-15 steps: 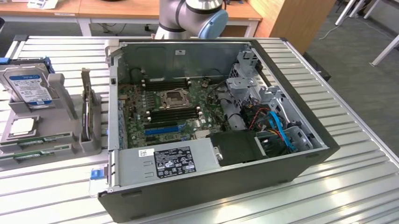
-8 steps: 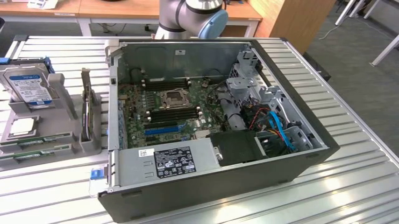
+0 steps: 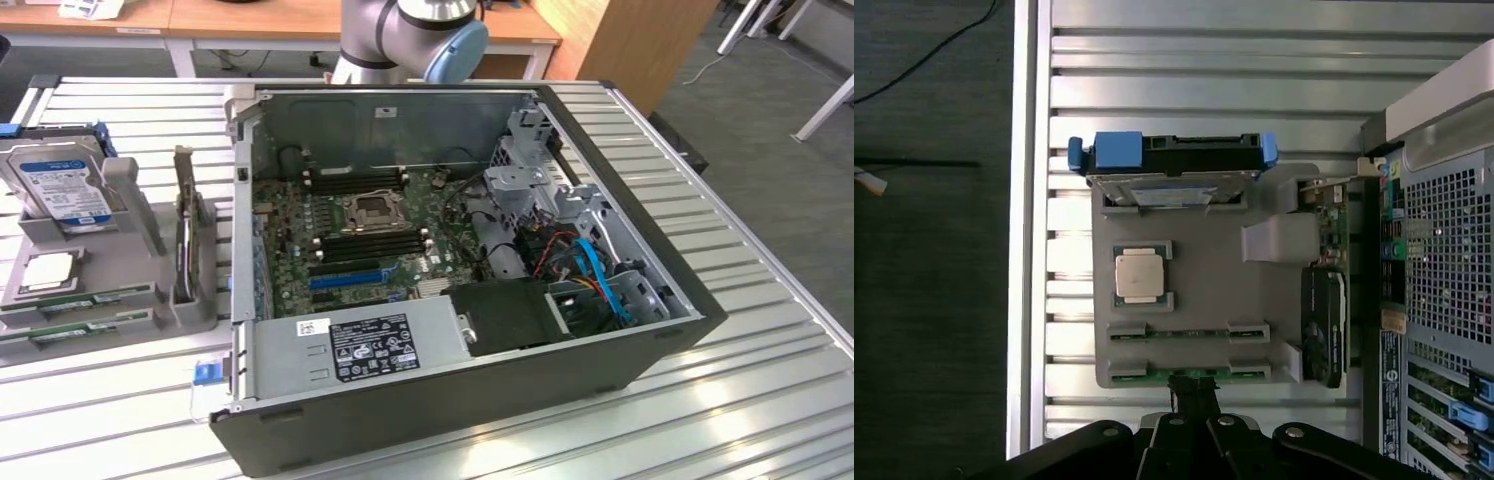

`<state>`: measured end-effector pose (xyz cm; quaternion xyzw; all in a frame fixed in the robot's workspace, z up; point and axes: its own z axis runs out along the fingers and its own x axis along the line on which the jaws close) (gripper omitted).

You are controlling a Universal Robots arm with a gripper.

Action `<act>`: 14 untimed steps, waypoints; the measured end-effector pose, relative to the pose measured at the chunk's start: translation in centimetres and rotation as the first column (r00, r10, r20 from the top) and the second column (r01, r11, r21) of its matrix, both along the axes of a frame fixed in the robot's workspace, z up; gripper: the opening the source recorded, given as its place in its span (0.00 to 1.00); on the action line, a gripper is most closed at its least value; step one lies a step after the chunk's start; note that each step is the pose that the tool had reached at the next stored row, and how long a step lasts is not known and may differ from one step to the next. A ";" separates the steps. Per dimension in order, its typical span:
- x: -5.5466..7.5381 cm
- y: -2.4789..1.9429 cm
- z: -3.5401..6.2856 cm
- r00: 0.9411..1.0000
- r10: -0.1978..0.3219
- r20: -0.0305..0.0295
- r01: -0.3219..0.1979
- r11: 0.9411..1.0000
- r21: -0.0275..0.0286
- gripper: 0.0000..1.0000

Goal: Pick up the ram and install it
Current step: 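Pick up the ram and move it above insertion slot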

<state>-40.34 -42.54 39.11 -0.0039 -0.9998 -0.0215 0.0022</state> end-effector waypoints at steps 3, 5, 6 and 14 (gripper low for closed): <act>0.0 0.00 -0.01 0.999 0.050 0.000 -0.050 0.999 0.000 0.10; 0.0 0.00 -0.01 0.996 0.086 0.000 -0.086 0.996 0.000 0.10; 0.0 0.00 -0.01 0.995 0.103 0.000 -0.103 0.995 0.000 0.10; 0.0 0.00 -0.03 0.970 0.243 0.000 -0.243 0.970 0.000 0.10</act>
